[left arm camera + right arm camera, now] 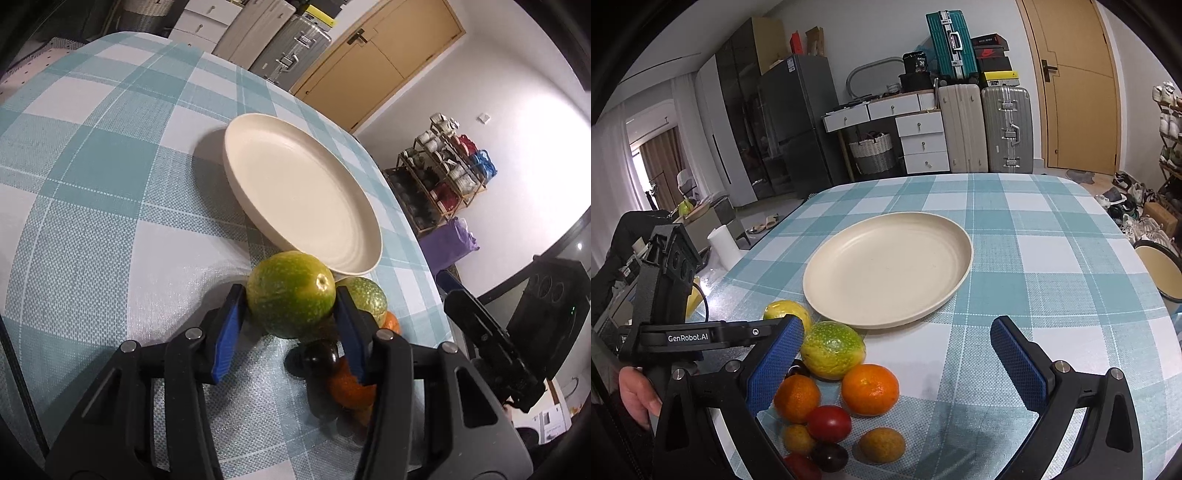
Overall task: Organize fruits
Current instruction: 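Reach the left gripper to the large green citrus and close on it, then lift the green citrus with the left gripper while the right gripper grasps the yellow citrus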
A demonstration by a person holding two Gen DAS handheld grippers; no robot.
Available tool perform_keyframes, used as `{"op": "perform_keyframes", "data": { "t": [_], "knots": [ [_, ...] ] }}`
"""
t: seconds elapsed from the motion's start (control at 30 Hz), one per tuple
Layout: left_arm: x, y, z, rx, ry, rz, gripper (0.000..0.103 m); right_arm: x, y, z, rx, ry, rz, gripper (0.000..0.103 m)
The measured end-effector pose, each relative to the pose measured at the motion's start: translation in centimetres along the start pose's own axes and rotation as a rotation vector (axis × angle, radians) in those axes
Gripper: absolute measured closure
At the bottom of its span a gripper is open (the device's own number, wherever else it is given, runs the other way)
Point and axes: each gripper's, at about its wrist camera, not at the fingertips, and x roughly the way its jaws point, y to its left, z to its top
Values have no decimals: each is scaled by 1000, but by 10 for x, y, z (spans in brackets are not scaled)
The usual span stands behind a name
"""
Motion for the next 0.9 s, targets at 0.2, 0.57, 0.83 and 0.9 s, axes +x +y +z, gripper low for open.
{"op": "perform_keyframes", "data": {
  "t": [0.2,0.57,0.83,0.9],
  "knots": [
    [-16,0,-1,4,-40,2,58,2,2,2,5,25,36,0],
    [-61,8,4,14,-110,18,58,32,17,7,21,155,188,0],
    [-75,14,0,6,-114,20,58,58,26,7,28,253,188,4],
    [-76,14,-2,4,-111,21,58,64,28,6,31,277,186,9]
  ]
}}
